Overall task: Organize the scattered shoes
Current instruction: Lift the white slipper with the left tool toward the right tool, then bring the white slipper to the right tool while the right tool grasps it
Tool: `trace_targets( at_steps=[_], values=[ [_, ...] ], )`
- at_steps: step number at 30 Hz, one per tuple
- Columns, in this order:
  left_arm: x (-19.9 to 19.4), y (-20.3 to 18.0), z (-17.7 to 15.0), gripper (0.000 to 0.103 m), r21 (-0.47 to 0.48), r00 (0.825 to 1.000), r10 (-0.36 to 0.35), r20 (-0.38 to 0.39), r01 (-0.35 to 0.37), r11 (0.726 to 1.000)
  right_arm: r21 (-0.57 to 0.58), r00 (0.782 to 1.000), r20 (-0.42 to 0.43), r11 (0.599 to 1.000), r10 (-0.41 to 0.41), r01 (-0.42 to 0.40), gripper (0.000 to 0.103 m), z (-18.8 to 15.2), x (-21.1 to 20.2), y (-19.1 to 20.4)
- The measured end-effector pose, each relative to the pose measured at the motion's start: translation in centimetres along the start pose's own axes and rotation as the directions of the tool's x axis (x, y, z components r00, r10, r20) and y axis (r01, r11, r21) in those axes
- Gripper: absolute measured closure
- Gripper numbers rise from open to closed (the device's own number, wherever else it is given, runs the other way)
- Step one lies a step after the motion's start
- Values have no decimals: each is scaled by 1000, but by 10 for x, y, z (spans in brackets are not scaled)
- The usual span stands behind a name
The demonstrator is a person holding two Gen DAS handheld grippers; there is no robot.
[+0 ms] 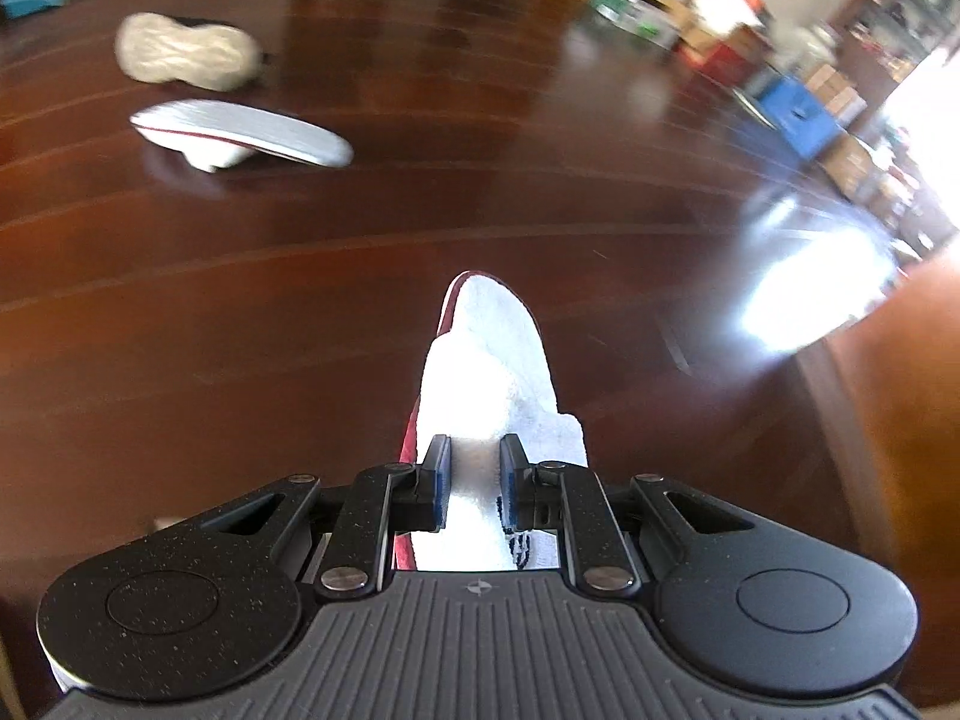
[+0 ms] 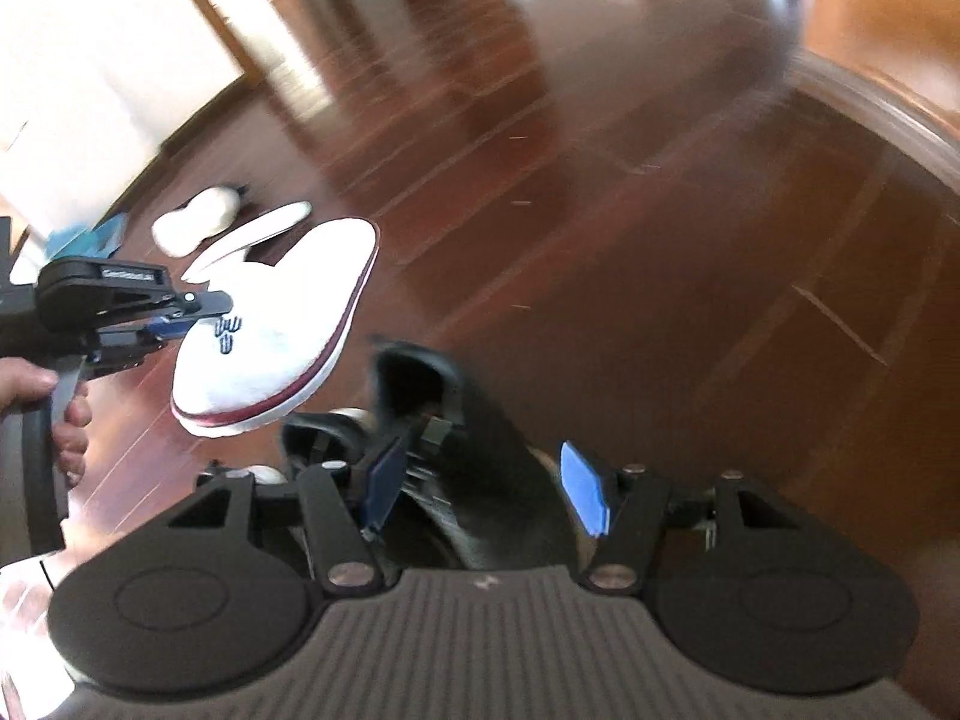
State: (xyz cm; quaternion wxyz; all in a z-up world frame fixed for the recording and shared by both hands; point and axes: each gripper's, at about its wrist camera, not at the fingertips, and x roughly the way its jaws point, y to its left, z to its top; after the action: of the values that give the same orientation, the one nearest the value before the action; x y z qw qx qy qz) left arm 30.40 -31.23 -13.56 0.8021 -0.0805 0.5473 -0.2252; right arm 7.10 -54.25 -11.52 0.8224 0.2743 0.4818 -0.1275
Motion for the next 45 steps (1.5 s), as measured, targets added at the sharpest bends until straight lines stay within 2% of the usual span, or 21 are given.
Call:
trace_targets(
  at_steps=[6, 9, 18, 24, 25, 27, 29, 33, 39, 45],
  values=[
    [29, -79, -64, 82, 21, 993, -83, -84, 85, 996, 103, 995, 16, 990, -98, 96, 42, -25, -43, -65],
    [53, -109, -104, 82, 5, 987, -95, -132, 97, 995, 149, 990, 6, 979, -141, 138, 42, -41, -51, -89],
    [118, -157, -219, 82, -3, 959, -50, -280, 51, 999, 193, 979, -67, 960, -194, 204, 42, -79, -41, -128],
    [144, -168, -266, 75, 107, 931, 35, -363, 4, 994, 197, 975, -103, 957, -195, 213, 42, -89, -25, -143],
    [145, -167, -268, 73, 119, 930, 41, -365, 2, 993, 199, 975, -107, 957, -192, 211, 42, -89, -20, -144],
    [146, -164, -272, 49, 135, 929, 49, -367, 1, 991, 200, 977, -112, 959, -182, 202, 42, -87, -10, -143],
    [140, -158, -270, 37, 145, 932, 48, -360, 5, 989, 199, 977, -123, 960, -174, 196, 42, -87, 2, -140],
    [121, -144, -263, 30, 168, 938, 52, -342, 6, 986, 212, 977, -155, 961, -146, 177, 42, -87, 29, -131],
    [76, -101, -243, 26, 201, 940, 122, -320, -59, 978, 215, 974, -181, 961, -138, 176, 42, -95, 71, -119],
    [20, -58, -220, 24, 158, 928, 183, -324, -137, 978, 63, 962, -196, 977, -188, 204, 42, -97, 105, -97]
  ],
)
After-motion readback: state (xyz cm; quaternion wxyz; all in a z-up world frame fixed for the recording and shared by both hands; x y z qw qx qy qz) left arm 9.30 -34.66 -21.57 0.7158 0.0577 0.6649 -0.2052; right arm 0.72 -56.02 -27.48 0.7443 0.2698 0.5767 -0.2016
